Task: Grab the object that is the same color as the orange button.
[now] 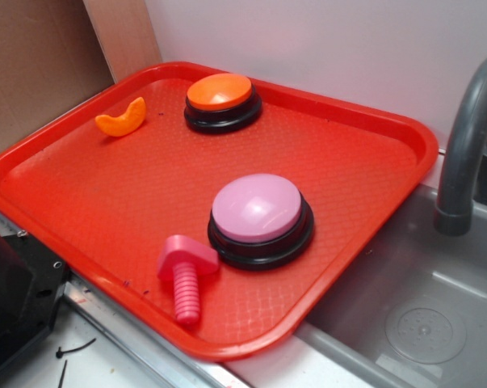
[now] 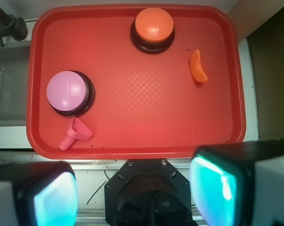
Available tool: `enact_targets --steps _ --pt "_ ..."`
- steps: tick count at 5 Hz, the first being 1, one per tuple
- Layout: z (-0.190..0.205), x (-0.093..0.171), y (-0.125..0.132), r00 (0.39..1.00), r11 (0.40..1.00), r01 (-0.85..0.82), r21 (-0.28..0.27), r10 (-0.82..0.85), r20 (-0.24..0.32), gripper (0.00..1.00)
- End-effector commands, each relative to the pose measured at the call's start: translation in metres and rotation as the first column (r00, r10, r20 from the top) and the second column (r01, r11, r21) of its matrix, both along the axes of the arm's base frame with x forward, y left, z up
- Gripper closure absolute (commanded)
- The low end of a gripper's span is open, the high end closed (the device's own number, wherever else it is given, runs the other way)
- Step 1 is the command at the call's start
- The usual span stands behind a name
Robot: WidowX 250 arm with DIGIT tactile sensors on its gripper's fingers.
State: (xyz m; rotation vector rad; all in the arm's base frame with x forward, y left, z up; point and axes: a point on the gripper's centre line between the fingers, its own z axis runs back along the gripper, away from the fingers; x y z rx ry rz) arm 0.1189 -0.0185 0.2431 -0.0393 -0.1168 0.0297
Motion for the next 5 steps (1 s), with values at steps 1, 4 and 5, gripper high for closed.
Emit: enact_targets --steps 1,4,5 --pt "0.0 0.0 0.0 1.0 1.0 0.0 0.0 0.0 0.0 0.0" --pt "-0.057 0.023 0.087 1.0 0.996 -0.027 0.081 0.027 0.007 0.0" --pt "-0.08 0.041 0.112 0.991 0.984 -0.131 0.118 0.131 0.007 0.0"
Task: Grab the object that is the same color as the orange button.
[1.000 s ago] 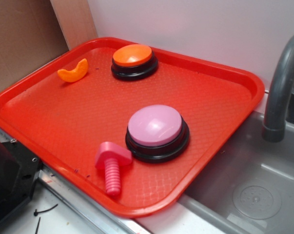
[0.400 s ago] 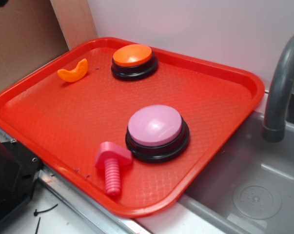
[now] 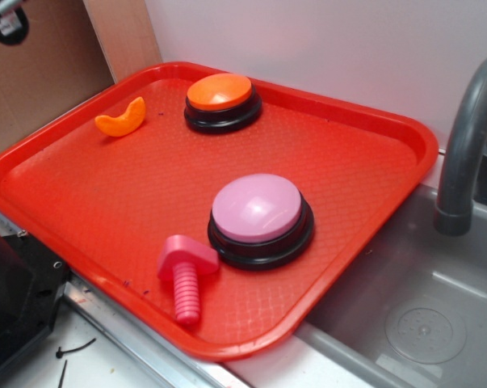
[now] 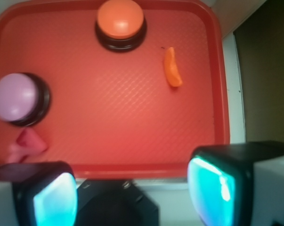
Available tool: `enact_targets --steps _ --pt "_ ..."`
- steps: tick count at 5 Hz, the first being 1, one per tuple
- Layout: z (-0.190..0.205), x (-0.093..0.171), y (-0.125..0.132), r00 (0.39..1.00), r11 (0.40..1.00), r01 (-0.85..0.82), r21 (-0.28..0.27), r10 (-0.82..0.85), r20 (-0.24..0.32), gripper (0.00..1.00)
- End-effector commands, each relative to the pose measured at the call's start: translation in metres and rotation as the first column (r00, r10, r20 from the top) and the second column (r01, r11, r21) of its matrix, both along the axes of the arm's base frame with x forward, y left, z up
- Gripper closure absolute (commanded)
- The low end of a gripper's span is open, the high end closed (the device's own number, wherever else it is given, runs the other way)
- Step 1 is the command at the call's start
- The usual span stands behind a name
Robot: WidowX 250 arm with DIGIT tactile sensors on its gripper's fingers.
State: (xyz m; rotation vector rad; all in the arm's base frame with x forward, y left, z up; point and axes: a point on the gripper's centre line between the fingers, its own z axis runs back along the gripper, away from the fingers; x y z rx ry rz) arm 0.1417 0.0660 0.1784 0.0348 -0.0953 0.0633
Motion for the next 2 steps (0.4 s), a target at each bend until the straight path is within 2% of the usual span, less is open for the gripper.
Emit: enact_targets --steps 1,2 --pt "-0.043 0.043 0.041 0.988 0.988 -0.145 0.062 0.141 0.055 0.0" --pt "-0.075 0.066 0.053 0.982 0.981 -0.183 0.061 0.18 0.053 0.0"
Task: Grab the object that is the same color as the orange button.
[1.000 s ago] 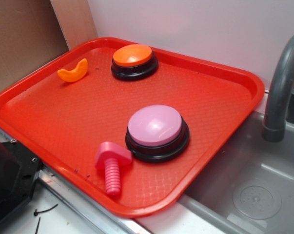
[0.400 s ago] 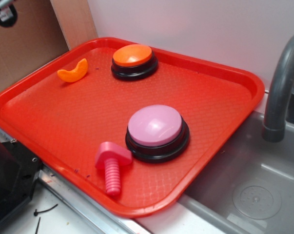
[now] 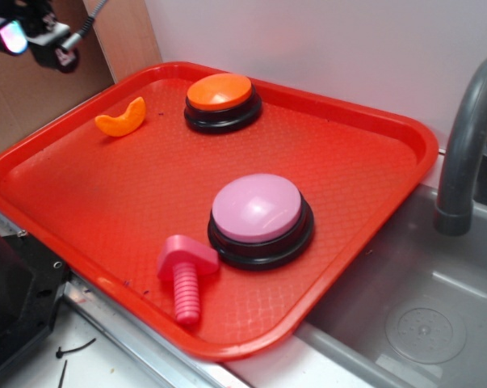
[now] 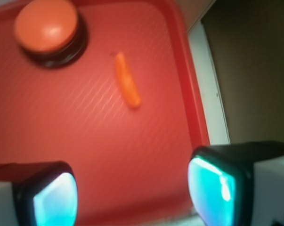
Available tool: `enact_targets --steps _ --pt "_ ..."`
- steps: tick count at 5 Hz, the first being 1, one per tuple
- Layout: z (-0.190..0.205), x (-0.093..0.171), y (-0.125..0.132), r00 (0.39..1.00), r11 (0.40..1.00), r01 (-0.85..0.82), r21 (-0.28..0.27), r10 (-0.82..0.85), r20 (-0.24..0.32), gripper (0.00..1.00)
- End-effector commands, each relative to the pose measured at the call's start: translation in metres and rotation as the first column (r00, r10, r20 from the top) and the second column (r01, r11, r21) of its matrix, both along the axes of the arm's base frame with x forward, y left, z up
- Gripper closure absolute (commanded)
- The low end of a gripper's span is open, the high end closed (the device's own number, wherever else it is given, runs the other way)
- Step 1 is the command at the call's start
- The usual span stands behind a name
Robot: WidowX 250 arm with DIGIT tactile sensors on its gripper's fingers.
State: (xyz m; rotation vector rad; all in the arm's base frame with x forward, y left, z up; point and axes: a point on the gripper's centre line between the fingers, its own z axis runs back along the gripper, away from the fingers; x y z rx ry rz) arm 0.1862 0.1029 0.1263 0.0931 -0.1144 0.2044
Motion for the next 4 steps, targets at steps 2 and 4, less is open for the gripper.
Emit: enact_targets --steps 2,4 --pt "-0.081 0.052 0.023 1.0 0.999 0.009 -0.032 -0.009 0.016 0.0" --pt "-0.108 0.056 0.026 1.0 0.997 0.002 -0.08 -0.003 -0.012 1.0"
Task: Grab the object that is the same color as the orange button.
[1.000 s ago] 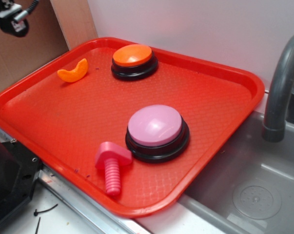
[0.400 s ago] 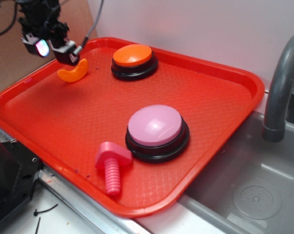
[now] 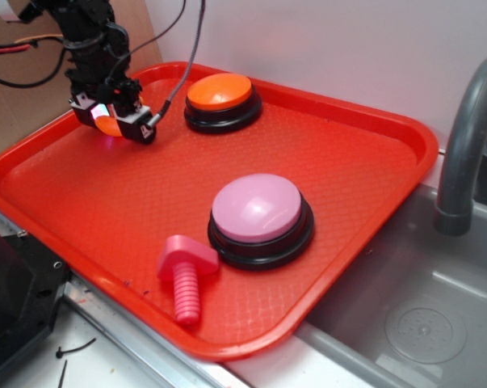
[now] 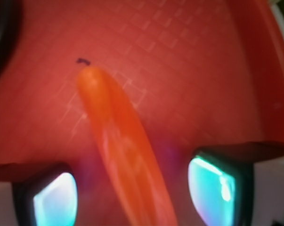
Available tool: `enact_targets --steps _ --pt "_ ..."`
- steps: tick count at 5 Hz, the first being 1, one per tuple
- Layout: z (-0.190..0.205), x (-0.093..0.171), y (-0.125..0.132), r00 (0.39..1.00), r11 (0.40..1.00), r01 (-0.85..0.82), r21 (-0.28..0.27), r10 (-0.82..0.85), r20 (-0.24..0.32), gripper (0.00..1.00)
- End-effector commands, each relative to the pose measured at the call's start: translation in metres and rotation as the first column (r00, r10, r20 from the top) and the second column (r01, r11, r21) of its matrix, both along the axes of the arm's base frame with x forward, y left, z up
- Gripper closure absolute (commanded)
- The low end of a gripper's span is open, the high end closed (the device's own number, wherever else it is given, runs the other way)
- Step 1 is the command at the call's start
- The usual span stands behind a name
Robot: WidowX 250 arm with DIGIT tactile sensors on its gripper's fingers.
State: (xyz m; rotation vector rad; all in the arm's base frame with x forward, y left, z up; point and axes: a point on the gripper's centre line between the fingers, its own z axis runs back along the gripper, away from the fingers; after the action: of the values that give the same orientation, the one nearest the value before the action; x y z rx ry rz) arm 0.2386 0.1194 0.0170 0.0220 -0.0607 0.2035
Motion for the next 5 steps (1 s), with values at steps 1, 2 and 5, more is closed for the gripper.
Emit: enact_targets --steps 1,2,5 --pt "0.003 0.001 0.012 0.999 1.0 -0.017 -0.018 0.018 0.05 1.0" --pt "0.008 -0.004 0.014 0.998 0.999 -0.022 -0.03 0.024 0.057 1.0" --pt "0.094 -0.033 -0.014 1.0 1.0 -0.023 0.01 0.023 0.003 1.0"
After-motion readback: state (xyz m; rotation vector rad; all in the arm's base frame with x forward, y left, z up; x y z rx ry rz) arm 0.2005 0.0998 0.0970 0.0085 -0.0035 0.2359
